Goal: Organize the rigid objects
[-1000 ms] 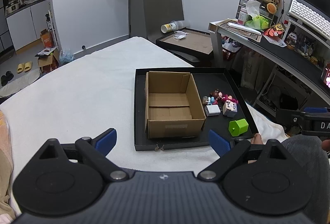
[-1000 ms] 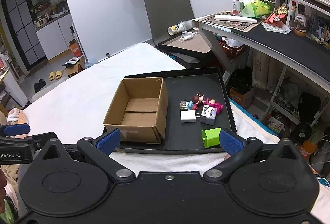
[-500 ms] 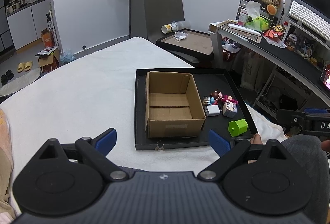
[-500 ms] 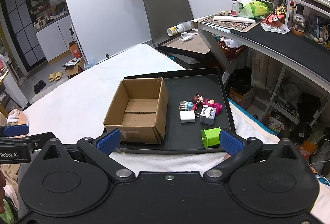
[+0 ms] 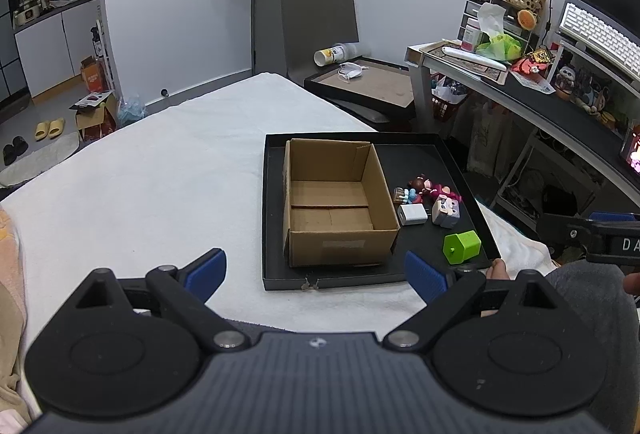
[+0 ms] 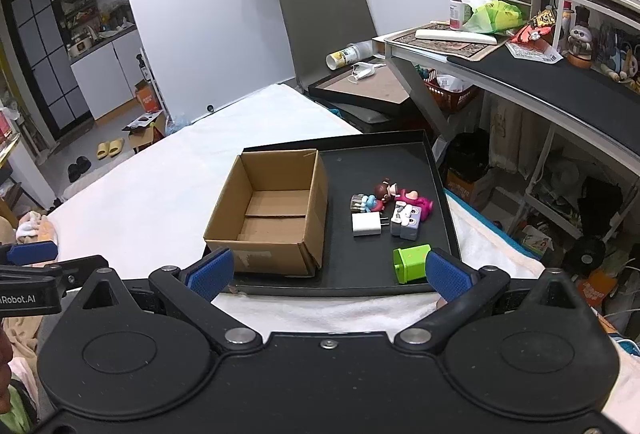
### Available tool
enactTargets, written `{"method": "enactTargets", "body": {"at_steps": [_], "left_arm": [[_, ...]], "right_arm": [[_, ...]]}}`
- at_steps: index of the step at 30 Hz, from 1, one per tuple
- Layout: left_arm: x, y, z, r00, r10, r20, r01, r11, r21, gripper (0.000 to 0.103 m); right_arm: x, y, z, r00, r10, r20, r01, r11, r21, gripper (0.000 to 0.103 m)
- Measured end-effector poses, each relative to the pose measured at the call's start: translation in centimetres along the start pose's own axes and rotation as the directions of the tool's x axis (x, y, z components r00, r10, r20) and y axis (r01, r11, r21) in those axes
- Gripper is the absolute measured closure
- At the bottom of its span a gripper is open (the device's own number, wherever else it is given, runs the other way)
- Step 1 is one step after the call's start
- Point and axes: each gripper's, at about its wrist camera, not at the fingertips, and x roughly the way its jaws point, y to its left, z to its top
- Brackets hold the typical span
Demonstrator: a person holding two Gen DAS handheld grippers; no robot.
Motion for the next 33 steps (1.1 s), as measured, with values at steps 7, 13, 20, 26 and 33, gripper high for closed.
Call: {"method": "enactTargets", "body": {"at_steps": [7,13,20,26,33], "left_arm": [[0.0,0.0,-0.1,1.0,0.0,0.0,0.0,1.0,-0.001,0.008],[0.0,0.0,-0.3,1.0,0.0,-0.001,0.0,1.0,-0.001,0.008],[0.4,0.0,-0.7,1.0,0.0,-0.011,0.0,1.0,0.003,0.008],[1.0,0.1,-0.3,1.0,0.001,-0.021,-0.001,1.0,0.005,0.008],[1.9,0.2,0.1,0.999,0.002,-0.032,-0.002,1.0,0.006,0.008]], "right_arm": [[0.1,-0.1,-0.1,1.0,-0.004,-0.003,0.004,1.0,0.002,0.0],[0.2,-0.2,-0.2,1.0,-0.005,-0.003,0.005,1.0,0.0,0.0],[0.4,-0.3,-0.5,1.0,-0.008,-0.005,0.008,1.0,0.002,0.0],[1.0,-0.6,-0.5,1.0,-0.013,-0.012,0.014,1.0,0.003,0.0],[2.0,-0.8,-0.4,0.999,-0.024,-0.027,0.024,1.0,0.005,0.0]]}}
